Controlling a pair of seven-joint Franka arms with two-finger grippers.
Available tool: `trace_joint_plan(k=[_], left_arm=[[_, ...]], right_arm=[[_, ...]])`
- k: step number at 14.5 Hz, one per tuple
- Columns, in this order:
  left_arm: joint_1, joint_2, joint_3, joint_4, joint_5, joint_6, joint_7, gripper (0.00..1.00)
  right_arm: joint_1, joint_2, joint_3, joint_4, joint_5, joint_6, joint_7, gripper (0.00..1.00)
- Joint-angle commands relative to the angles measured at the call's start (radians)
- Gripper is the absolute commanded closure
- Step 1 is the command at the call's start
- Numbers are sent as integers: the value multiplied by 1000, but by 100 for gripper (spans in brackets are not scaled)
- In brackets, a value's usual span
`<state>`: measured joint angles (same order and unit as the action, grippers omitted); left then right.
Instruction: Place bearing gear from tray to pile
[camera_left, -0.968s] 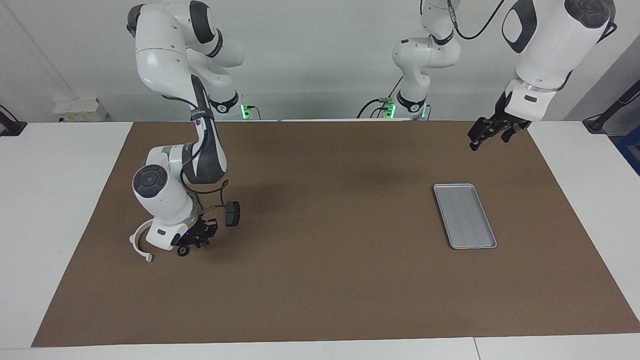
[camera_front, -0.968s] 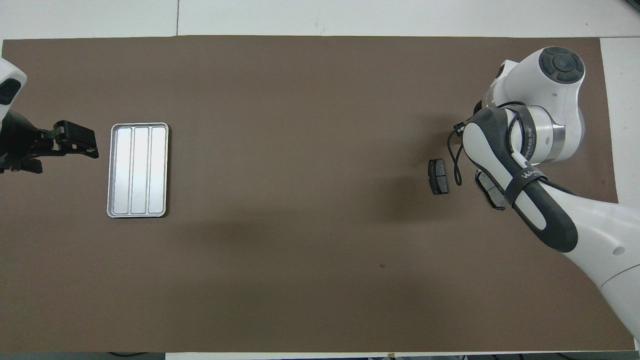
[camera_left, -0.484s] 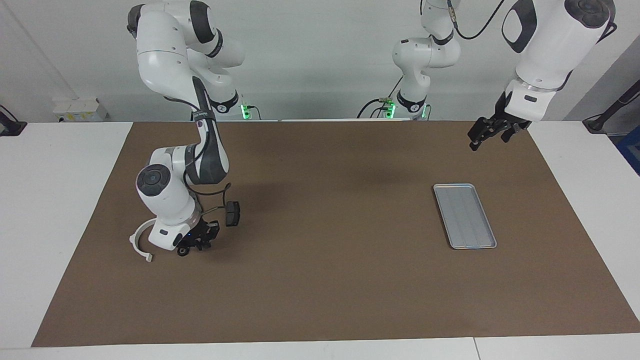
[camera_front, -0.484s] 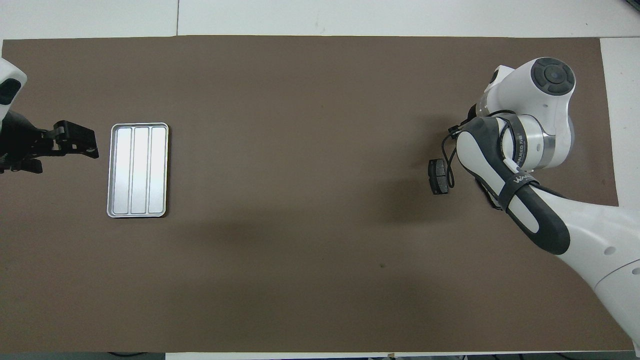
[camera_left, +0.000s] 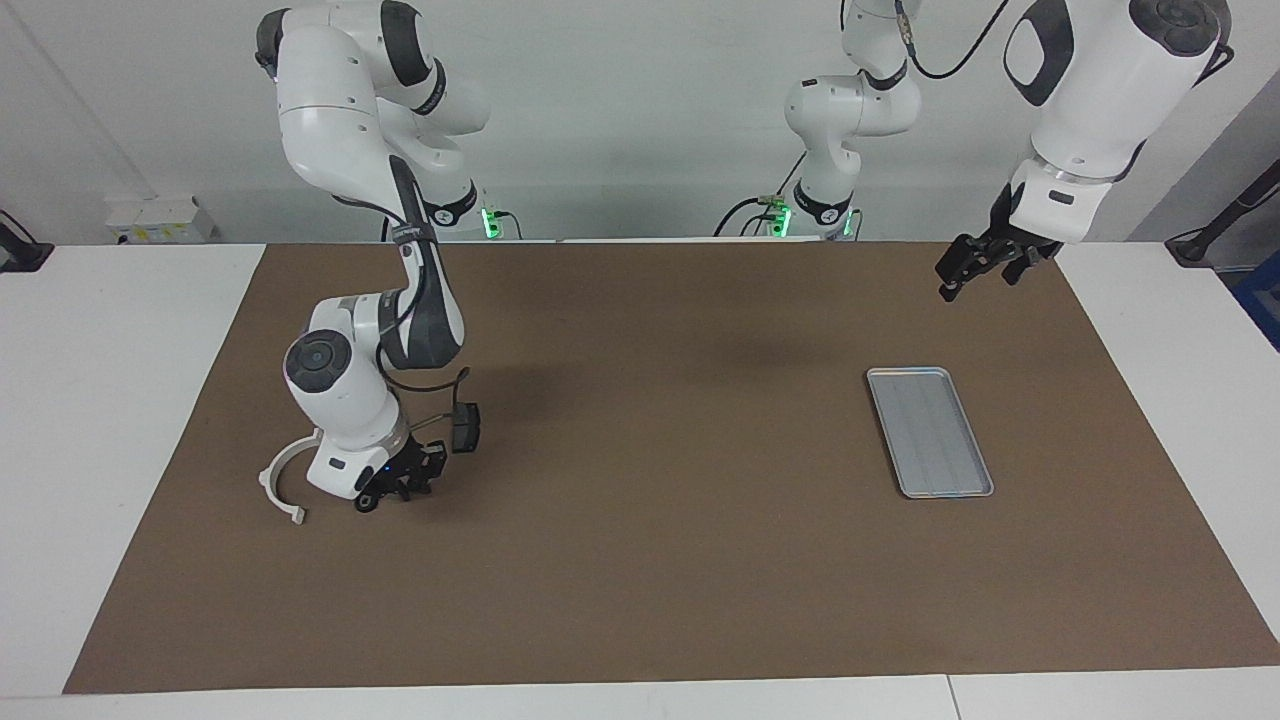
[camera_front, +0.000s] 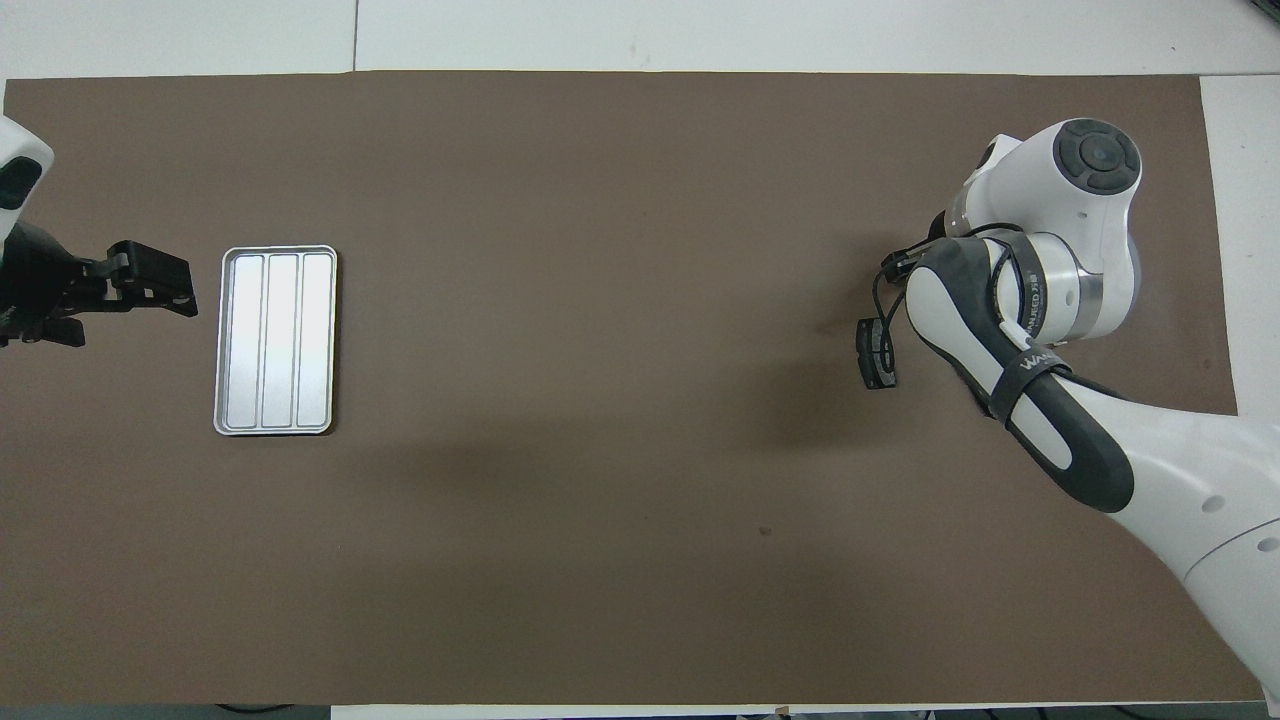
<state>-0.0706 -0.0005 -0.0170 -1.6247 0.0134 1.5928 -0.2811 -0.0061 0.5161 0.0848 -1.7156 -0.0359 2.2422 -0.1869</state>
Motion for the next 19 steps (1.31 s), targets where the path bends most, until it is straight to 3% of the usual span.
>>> trace_joint_plan(k=[1, 5, 10, 15, 19], left_arm=[[11, -21, -3, -21, -9, 12, 10, 0], [11, -21, -3, -21, -9, 13, 10, 0], [11, -21, -3, -21, -9, 13, 10, 0], [11, -21, -3, -21, -9, 13, 10, 0], [11, -21, -3, -21, -9, 12, 10, 0]], right_arm=[[20, -44, 7, 5, 13, -9, 75, 0], [20, -117, 7, 100, 13, -156, 87, 0], [5, -266, -5, 168, 11, -356, 119, 0], [-60, -457, -7, 154, 5, -602, 176, 0], [-127, -495, -8, 154, 14, -671, 118, 0]])
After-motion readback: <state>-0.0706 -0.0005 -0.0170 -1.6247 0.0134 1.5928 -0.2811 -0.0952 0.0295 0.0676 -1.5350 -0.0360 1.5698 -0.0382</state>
